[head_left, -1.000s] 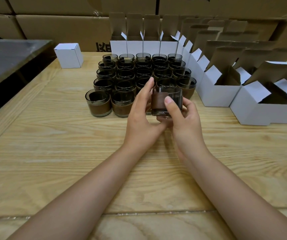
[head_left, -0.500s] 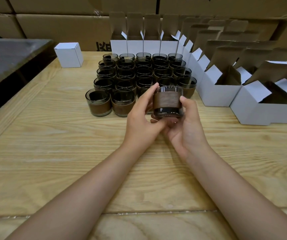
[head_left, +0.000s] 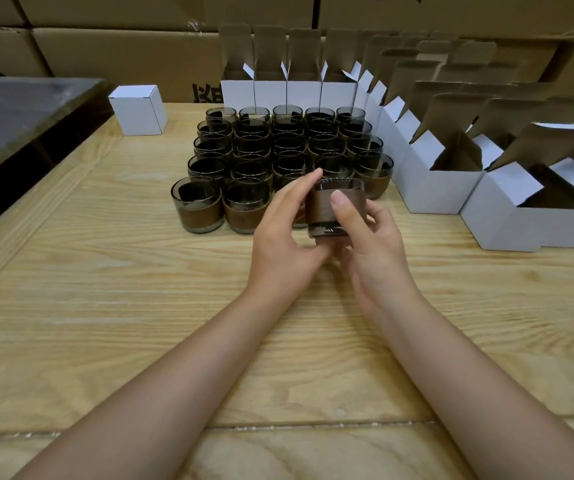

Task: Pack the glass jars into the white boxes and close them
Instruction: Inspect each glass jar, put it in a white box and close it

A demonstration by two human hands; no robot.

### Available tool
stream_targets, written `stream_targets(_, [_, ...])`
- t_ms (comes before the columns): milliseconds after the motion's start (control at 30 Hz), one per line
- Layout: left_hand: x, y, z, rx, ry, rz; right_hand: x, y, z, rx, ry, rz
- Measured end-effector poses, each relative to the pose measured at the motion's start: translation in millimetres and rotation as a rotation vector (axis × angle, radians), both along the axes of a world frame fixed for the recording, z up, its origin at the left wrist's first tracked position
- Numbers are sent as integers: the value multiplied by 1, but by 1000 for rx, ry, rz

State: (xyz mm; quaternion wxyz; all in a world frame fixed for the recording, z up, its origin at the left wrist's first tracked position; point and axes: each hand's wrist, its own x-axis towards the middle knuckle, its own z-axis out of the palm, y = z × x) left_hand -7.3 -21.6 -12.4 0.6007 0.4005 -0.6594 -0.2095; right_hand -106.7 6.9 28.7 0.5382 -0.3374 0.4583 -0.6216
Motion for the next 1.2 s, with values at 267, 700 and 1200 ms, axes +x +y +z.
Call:
stream_targets(267, [-1,3,0,70,42,-67,-3,-6,-2,-19,-291,78])
stream_targets(700, [0,0,1,70,30,-24,-9,-8,-4,15,-333,224])
stream_targets(1200, [0,7,3,78,-17,-165,-15,-11,-3,34,-205,211])
